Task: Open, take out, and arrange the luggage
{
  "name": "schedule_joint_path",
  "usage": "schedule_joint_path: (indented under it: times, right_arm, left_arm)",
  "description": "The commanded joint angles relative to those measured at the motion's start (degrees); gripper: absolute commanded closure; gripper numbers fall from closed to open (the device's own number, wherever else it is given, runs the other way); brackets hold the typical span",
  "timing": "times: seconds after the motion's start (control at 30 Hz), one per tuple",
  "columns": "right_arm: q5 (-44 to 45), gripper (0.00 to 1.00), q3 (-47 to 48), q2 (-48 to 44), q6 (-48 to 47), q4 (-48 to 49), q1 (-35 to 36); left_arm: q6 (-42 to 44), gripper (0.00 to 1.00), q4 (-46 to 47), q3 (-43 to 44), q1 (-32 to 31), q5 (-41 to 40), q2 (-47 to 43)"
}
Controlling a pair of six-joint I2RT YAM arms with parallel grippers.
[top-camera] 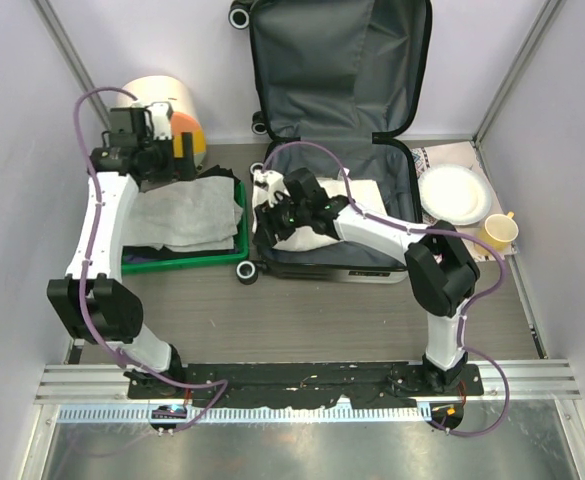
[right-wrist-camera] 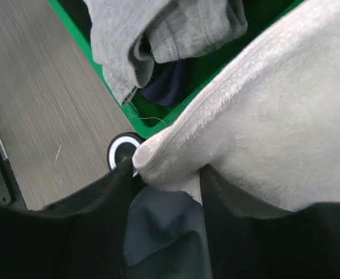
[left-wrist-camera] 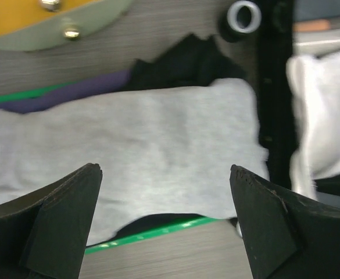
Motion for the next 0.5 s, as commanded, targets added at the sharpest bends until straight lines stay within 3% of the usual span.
schedule_joint_path:
  times: [0.0, 0.07, 0.1, 0.13, 0.27, 0.47]
  right_arm:
    - [6.3, 0.67, 3.4, -1.1, -1.4, 1.6, -2.0]
    - [5.2, 0.82, 3.2, -2.5, -0.7, 1.6, -3.4]
    - [3.8, 0.94, 3.0, -4.3, -0.6, 1.5, -4.6]
    - [2.6, 0.99, 2.2, -5.3, -0.4, 1.6, -5.3]
    - [-0.7, 0.99, -1.3, -10.3, 0.0, 2.6, -8.7]
    - [-4.4, 0.99, -5.7, -14.4, -1.7, 2.6, -12.3]
  left_arm:
    - [-10.5, 0.04, 0.0, -0.7, -6.8, 5.4, -1.2]
    - [-13.0, 0.04, 2.1, -1.6, -10.2, 7.2, -1.2]
    - [-14.5, 0.04, 2.8, -1.9, -11.2, 9.0, -1.1]
    - [-17.3, 0.03, 3.4, -2.3, -12.3, 9.5, -0.8]
    - [-24.5, 0.00, 6.4, -1.5, -17.5, 11.5, 2.1]
    - [-38.3, 0.00, 10.2, 1.2, -18.9, 13.4, 8.0]
